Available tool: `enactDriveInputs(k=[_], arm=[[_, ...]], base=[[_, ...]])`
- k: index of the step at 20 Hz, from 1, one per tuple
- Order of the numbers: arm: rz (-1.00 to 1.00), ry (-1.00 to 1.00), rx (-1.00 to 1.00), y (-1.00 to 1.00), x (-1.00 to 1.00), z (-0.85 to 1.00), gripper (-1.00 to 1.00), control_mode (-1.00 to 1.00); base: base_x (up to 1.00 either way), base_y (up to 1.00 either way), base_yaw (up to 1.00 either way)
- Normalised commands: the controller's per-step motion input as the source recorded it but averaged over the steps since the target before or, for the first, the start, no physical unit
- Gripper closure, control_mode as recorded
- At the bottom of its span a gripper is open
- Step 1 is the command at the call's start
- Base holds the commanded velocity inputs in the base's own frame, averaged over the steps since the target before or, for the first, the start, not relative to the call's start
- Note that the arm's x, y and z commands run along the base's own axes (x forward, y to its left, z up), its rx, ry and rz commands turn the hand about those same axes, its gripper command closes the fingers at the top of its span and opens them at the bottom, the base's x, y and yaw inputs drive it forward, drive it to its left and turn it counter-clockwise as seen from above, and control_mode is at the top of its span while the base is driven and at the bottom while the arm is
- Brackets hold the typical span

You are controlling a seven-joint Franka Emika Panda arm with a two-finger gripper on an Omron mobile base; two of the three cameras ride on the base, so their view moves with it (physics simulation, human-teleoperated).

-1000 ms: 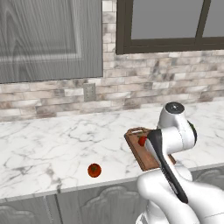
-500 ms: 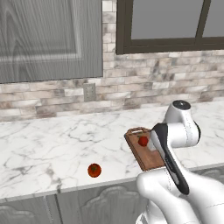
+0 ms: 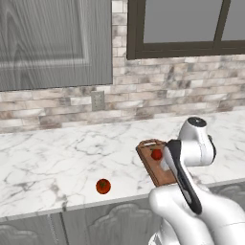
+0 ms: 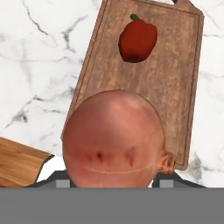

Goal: Place the avocado, onion, tomato, and bell pepper on the cutting board.

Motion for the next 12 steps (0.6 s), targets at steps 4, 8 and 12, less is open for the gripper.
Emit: enactDriveInputs(k=[4,8,12], arm=[[0.01,0.00,0.00,0.10,0.03,-0.25,1.00,-1.00],[0.01,0.00,0.00,0.20,0.03,-0.23,1.00,-1.00],[0.01,0.01,0.00,0.10,0.11,-0.20,1.00,-1.00]], base=[[0.00,0.00,0.00],[0.00,0.00,0.00],[0.00,0.00,0.00]])
